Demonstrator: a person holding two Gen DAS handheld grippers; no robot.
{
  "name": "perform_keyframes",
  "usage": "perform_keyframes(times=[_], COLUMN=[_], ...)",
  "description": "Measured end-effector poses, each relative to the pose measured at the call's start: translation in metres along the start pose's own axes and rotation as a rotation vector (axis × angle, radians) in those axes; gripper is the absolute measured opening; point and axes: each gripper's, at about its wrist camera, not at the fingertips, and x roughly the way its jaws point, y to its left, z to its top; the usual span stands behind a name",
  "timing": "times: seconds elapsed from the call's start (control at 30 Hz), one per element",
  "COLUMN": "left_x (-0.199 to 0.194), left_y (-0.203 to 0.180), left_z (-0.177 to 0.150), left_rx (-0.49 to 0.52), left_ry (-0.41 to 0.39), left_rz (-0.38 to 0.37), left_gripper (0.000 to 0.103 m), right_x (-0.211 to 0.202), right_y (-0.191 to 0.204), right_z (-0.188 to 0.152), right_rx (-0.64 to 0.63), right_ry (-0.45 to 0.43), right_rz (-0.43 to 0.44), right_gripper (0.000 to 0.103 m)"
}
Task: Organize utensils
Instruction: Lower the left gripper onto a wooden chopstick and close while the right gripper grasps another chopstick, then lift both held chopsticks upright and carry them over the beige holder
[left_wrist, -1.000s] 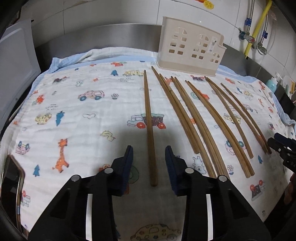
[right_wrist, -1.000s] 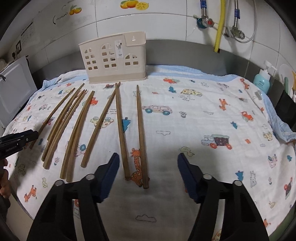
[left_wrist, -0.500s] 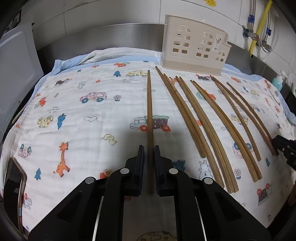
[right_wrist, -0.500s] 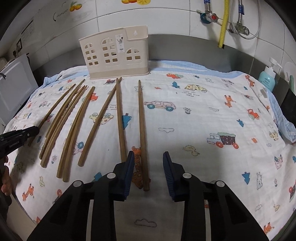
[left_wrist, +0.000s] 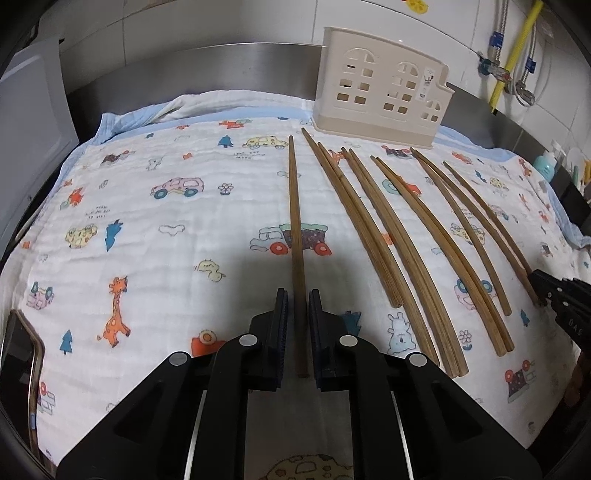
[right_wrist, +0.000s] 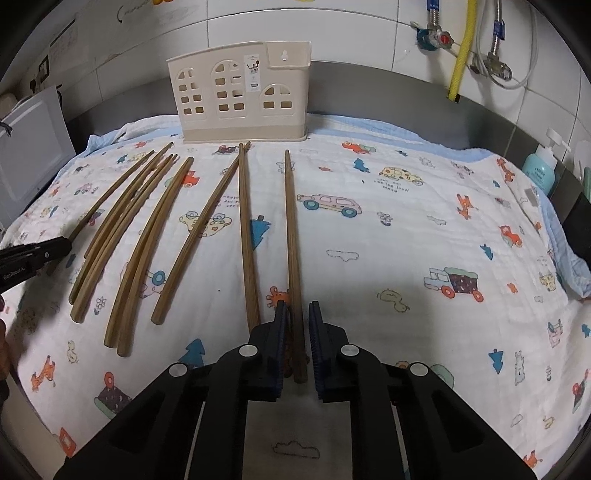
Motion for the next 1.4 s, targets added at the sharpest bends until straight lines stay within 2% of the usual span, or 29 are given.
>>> perform_keyframes(times=[0.17,0.3,0.4,0.57,0.73,1.07,1.23,1.4], left_x=[0.000,-0.005,-0.014,-0.040,-0.065,-0.087,-0.091,-0.100], left_y=[-0.003,0.005,0.007,0.003,-0.006,-0.009,-0.014,-0.016], left_z=[0.001,0.003,0.005,0.013,0.021,0.054,0.071,0.093], left_rx=[0.034,0.004,0.002,0.016,0.062,0.093,0.127,0.148], left_ry=[-0.002,-0.008,-0.033,-0.119,-0.218,-0.319,-0.321,-0.329], left_rz=[0.017,-0.019,-0.036,-0.053,-0.071,-0.114,-0.096,-0.112], left_gripper=[0.007,0.006,0.006,0.005,0.005,0.005,0.005,0.005], right_x=[-0.004,-0.017,-0.032,-0.059,-0.081,-0.090,-0.084,-0.102], right_y=[0.002,0.000,-0.002,-0.002,-0.001,0.000,0.000,-0.005], right_z=[0.001,0.002,0.008,0.022,0.044,0.100,0.121,0.164], right_rx=[-0.009,0.003,0.016,0.027,0.013,-0.023,-0.044,-0.077], right_ry=[-0.011,-0.039,-0.074,-0.145,-0.203,-0.250,-0.233,-0.267], right_rz=[-0.003,-0.005,0.007,0.031,0.058,0.095,0.102,0.089], right_gripper=[0.006,0.006,0.006,0.006,0.006,0.006,0.006,0.006])
